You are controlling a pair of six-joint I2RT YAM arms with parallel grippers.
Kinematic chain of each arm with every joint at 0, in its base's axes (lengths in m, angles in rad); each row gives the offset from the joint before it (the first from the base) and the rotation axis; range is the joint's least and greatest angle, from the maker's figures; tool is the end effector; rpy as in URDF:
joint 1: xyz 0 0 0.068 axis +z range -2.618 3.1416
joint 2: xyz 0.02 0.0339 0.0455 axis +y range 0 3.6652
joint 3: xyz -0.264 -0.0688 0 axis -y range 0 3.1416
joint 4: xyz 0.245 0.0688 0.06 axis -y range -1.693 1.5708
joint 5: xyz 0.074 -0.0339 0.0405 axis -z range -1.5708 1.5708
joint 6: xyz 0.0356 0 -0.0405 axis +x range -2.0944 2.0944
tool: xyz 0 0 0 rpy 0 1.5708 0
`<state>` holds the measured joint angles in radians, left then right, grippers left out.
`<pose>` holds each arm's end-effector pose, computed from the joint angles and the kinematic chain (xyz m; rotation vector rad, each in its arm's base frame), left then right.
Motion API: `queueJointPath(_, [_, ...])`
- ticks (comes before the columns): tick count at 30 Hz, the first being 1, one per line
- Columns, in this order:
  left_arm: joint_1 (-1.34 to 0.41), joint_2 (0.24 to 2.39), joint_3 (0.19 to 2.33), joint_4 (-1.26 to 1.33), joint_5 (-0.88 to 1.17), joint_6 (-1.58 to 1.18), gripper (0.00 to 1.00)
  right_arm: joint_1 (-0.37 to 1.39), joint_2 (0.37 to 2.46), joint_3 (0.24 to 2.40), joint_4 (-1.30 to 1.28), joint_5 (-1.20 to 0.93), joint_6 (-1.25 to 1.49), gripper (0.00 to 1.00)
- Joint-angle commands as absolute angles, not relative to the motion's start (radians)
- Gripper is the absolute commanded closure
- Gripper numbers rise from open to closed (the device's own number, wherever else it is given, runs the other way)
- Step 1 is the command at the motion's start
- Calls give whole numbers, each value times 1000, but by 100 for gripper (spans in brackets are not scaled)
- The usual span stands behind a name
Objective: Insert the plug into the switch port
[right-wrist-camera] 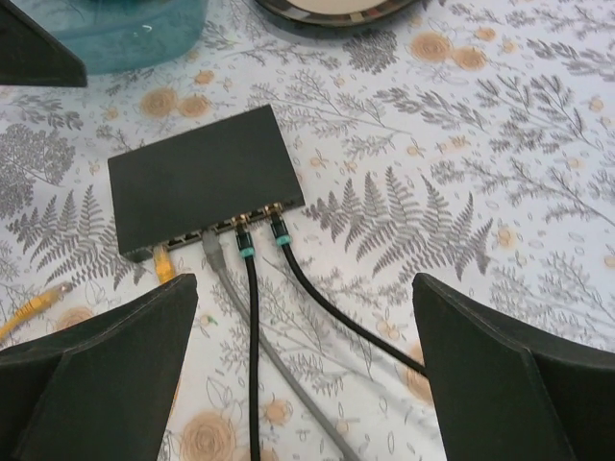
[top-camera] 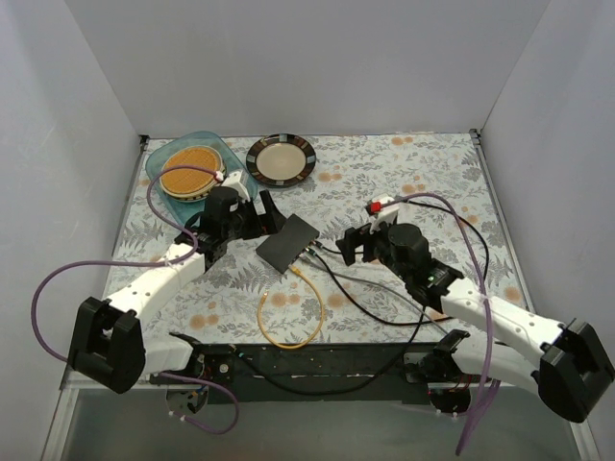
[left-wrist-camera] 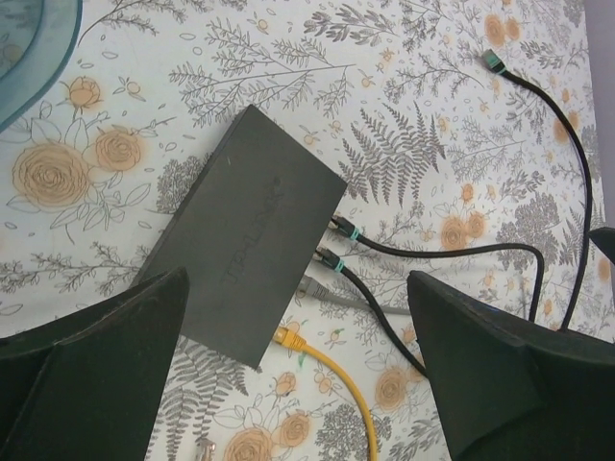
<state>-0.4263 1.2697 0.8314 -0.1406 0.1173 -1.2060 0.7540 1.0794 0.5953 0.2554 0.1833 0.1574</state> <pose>0.2537 -0.1198 0.2561 -0.8223 2.1972 -1.0186 0.1840 0.1639 0.2606 -0.4073 1.7760 0.4850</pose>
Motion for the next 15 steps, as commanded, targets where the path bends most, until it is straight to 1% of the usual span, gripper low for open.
queueJointPath(1, [-422,1146,778,-163,129,-1210,2,755,890,500,174,261,222,2])
queueJointPath(6, [-422,1042,726,-166,88,-1212,2,755,659,373,83,321,267,1])
queueJointPath(9, [-422,993,701,-167,65,-1210,2,755,594,353,46,359,270,1])
queueJointPath(15, [-422,963,684,-175,-34,-1209,2,755,627,373,11,440,261,1])
